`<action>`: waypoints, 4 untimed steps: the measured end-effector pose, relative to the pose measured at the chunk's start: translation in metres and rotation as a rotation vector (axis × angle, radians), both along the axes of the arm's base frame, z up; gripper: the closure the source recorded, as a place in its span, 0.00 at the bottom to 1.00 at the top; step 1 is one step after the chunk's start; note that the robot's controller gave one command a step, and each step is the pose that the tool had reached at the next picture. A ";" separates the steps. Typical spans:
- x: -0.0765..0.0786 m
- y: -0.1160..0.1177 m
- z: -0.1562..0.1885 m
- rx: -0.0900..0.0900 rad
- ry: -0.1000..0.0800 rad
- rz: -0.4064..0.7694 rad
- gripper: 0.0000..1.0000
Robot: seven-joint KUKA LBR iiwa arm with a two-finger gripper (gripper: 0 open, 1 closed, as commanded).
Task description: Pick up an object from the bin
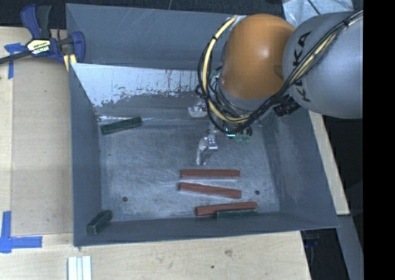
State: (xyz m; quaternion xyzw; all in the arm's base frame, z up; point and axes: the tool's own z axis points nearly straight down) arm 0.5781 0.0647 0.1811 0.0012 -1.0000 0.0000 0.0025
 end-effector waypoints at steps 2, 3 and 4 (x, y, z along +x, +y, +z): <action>-0.026 -0.032 -0.074 0.000 -0.011 0.031 0.00; -0.042 -0.041 -0.081 0.001 -0.009 -0.022 0.00; -0.039 -0.044 -0.072 0.000 -0.011 -0.050 0.00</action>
Offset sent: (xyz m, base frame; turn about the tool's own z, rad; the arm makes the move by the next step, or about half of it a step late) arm -0.0396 -0.0462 -0.1111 -0.0453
